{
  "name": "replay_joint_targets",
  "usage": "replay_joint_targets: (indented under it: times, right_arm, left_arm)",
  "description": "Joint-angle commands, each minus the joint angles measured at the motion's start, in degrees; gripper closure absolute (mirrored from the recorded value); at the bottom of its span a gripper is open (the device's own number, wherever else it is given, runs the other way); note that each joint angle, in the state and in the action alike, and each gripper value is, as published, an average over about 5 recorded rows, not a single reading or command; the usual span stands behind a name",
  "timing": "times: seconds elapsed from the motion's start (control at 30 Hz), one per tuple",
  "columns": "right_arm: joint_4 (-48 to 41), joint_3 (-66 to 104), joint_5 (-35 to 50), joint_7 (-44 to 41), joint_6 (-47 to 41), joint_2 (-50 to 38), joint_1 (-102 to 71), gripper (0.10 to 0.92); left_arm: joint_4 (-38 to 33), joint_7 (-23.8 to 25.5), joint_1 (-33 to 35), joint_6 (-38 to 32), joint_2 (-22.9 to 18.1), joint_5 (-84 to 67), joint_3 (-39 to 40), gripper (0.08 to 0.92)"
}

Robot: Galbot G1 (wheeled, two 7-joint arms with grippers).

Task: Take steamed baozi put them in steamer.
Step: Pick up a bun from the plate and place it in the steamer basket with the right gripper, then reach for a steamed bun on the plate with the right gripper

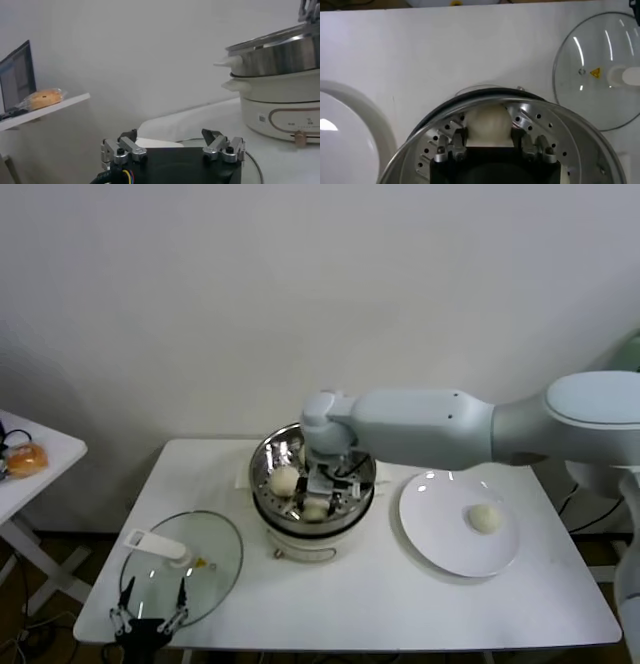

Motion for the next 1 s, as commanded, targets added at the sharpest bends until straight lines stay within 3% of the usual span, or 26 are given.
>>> replay_joint_targets:
  times: [0.03,0.17,0.4,0.57,0.8,1.0]
  right_arm:
    - [-1.9,0.8,-3.2,1.6,0.9,0.8,-2.5,0.431]
    - [-1.3,0.5,0.3,1.4,1.6,-0.1,0.8,0.406]
    - [-2.4,-1.9,11.1,0.1,4.4,-1.9,11.7,0.232]
    - [-2.7,-5.3,17.5,-1.3,5.3,-5.0,18.3,0.204]
    - [-1.6,-17.4,32.0,-5.6,-10.6,-15.2,26.6,0.203]
    - [-2.2,-22.9,34.5,-6.1,-19.9,-24.9,24.6,0.203]
  left_arm:
    - [-0.1,0.0,0.3,-0.1,0.0,0.1,0.1,0.177]
    - [-0.3,0.0,0.3,-0.1,0.0,0.1,0.1,0.177]
    - [-0.7,0.1,0.3,0.1,0.1,0.1,0.1,0.177]
    - [-0.6,0.2,0.3,0.2,0.2,0.1,0.2,0.177]
    - [-0.6,0.2,0.3,0.3,0.6,0.0,0.3,0.177]
    - [-0.6,0.3,0.1,0.5,0.8,0.0,0.8,0.177]
